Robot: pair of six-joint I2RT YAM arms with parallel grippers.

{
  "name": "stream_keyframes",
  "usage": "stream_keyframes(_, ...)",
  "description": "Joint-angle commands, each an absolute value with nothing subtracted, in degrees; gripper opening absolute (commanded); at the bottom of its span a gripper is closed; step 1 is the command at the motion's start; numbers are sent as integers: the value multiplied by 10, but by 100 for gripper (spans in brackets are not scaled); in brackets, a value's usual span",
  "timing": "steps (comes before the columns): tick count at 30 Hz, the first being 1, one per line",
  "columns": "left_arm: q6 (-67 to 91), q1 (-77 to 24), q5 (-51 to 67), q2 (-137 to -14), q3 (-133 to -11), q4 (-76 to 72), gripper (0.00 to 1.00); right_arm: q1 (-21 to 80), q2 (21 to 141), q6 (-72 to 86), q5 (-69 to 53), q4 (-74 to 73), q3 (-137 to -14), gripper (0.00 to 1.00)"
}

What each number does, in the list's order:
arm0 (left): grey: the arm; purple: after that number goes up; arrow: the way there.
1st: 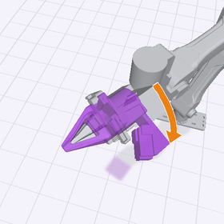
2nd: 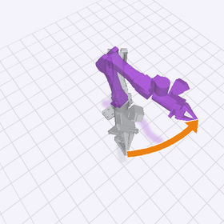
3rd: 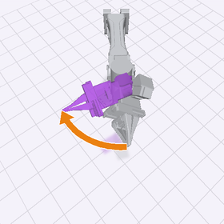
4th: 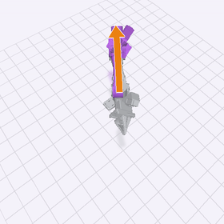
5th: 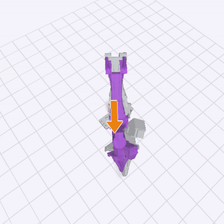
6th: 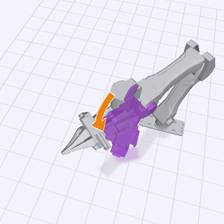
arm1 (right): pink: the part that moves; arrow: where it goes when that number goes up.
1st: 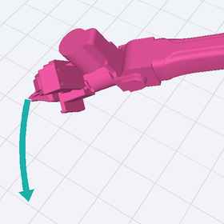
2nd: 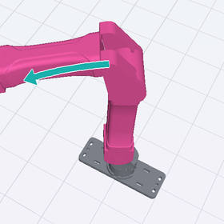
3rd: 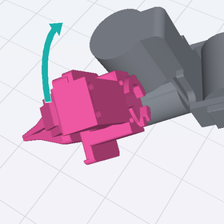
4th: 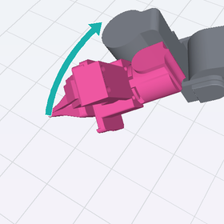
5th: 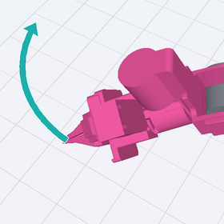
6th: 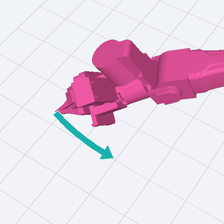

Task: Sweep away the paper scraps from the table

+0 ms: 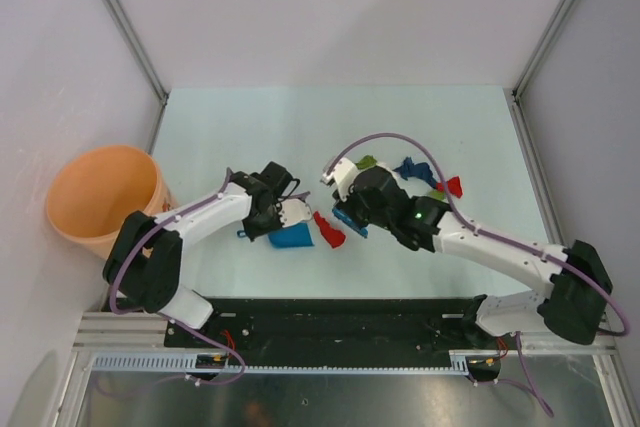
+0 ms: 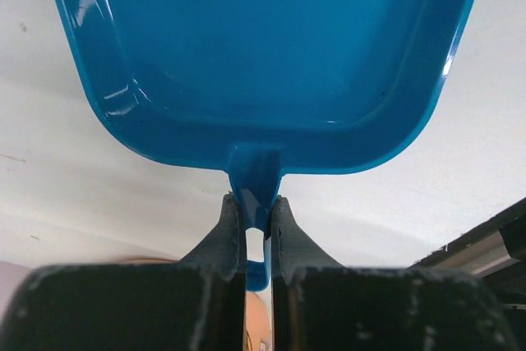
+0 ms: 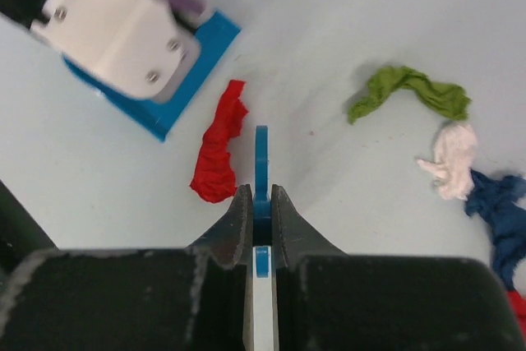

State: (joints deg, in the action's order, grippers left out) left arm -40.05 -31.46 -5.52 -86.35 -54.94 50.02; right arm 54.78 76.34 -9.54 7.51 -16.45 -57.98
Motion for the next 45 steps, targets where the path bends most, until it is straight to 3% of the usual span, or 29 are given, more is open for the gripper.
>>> stream_keyframes(1, -437, -344, -46, -869, -543, 507, 0, 528, 703, -29, 172, -181, -580, 0)
stream_keyframes(7, -445, -361, -25, -889, -555, 517, 0, 483, 712, 167, 360, -237, -580, 0)
stream_keyframes(10, -434, -366, -17, -911, -576, 519, 0, 495, 752, 215, 380, -237, -580, 0)
stream_keyframes(12, -436, -367, -5, -917, -581, 519, 0, 504, 786, 235, 363, -225, -580, 0)
stream_keyframes(20, -425, -367, 28, -938, -598, 518, 0, 546, 843, 289, 94, -19, -592, 0)
stream_keyframes(27, -403, -362, 105, -916, -622, 508, 0, 563, 811, 276, 184, -62, -620, 0)
stream_keyframes(37, -358, -316, 221, -831, -661, 485, 0, 576, 683, 154, 384, -166, -687, 0)
stream_keyframes(45, -299, -230, 292, -785, -717, 485, 0, 577, 483, 62, 513, -145, -706, 0)
